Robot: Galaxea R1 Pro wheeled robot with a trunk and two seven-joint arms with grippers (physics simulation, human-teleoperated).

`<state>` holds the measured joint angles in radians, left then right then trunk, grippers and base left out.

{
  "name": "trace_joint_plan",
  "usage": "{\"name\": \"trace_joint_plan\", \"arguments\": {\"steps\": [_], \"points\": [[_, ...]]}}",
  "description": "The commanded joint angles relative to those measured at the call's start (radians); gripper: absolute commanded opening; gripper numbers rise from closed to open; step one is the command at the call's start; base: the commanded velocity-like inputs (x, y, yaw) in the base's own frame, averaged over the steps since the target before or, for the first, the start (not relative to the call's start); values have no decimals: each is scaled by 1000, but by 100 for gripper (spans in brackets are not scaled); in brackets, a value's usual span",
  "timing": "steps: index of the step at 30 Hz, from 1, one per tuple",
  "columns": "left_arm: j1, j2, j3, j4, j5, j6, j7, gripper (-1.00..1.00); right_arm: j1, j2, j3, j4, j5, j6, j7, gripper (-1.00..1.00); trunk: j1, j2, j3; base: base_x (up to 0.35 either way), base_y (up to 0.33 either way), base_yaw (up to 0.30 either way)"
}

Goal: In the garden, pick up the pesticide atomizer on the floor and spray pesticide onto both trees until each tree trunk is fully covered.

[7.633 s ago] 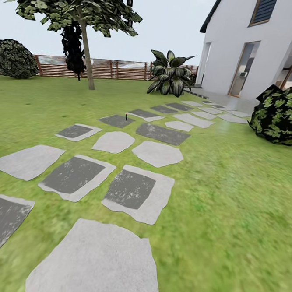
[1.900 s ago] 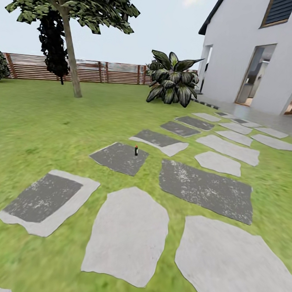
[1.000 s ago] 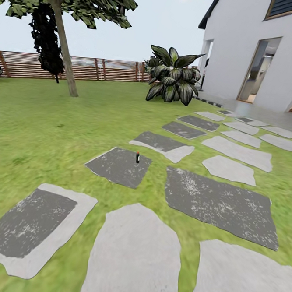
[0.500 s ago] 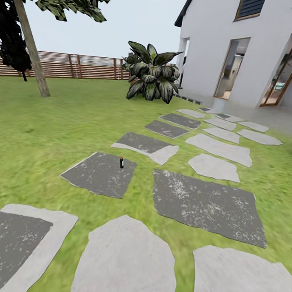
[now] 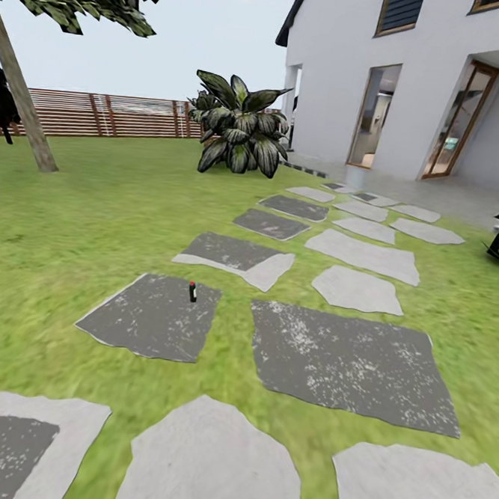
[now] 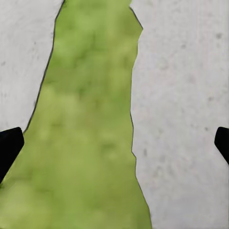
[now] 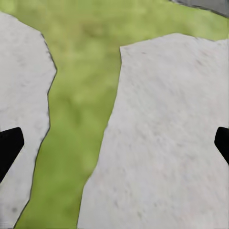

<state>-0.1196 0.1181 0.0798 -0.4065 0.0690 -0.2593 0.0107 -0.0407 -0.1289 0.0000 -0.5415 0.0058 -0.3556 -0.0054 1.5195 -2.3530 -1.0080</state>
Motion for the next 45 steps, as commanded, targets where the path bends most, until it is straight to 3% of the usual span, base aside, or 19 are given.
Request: {"name": "trace_joint_plan", "arguments": {"steps": [1,22,33,45], "points": [[0,0,0,0,0,0,0,100,0,0,0,0,0,0,0,100,0,0,0,331,105,-7],[0,0,0,0,0,0,0,100,0,0,0,-1,-1,0,-1,100,0,0,0,331,113,-5],[0,0,0,0,0,0,0,100,0,0,0,0,0,0,0,100,0,0,0,335,75,-218],[0,0,0,0,0,0,0,100,0,0,0,0,0,0,0,100,0,0,0,336,72,-17]]}}
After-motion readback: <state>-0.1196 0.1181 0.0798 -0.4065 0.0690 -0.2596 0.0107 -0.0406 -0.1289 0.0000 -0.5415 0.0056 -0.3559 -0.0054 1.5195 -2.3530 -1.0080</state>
